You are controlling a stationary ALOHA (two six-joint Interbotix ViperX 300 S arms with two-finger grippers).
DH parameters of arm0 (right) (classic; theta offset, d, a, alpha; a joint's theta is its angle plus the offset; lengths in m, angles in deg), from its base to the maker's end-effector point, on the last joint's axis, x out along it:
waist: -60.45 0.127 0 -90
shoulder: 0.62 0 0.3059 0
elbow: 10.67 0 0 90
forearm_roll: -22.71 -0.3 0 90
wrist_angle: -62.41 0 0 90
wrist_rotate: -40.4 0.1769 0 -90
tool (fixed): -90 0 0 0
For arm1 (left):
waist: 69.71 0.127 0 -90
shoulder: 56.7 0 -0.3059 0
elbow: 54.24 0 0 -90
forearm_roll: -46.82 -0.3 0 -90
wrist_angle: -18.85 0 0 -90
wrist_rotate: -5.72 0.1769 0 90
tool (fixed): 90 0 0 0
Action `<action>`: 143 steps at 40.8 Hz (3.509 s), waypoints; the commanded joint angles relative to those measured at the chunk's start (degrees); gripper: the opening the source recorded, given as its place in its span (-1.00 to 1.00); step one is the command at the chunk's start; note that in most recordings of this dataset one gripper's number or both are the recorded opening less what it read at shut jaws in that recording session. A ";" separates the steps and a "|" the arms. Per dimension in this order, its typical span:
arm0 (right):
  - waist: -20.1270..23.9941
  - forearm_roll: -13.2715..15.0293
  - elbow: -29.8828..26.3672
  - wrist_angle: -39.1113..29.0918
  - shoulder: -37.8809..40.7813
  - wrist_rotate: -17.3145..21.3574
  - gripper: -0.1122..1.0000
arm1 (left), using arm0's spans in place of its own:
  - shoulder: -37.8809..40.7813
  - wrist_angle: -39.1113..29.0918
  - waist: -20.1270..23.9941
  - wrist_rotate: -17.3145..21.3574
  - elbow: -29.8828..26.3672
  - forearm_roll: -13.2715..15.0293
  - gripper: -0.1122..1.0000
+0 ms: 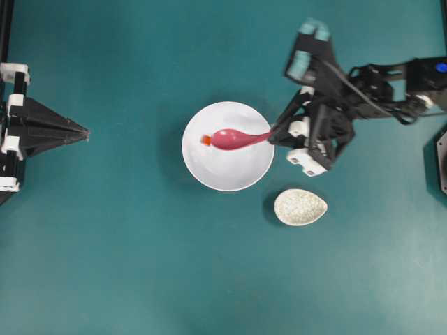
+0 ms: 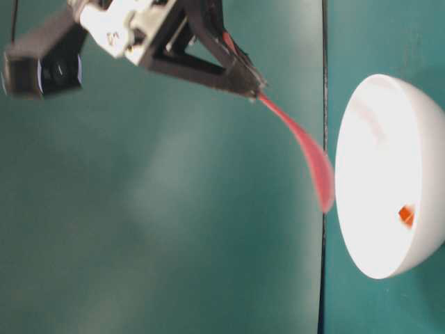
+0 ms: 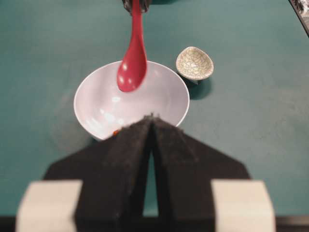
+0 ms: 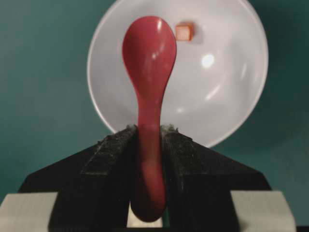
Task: Grip the spoon and scoop the red block from the bowl with right arm.
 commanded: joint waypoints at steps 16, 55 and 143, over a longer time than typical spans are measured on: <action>-0.62 2.46 -14.50 -20.48 10.28 -0.09 -0.36 | 0.18 0.35 -0.09 0.00 -1.49 -0.09 -0.80; -0.97 5.62 -15.29 -16.00 14.85 -0.09 -0.36 | 0.18 0.35 0.00 0.18 -1.41 -0.09 -0.80; 3.60 5.27 10.63 26.10 -1.41 0.18 -0.36 | 0.09 0.26 0.00 -0.26 -1.23 -0.09 -0.80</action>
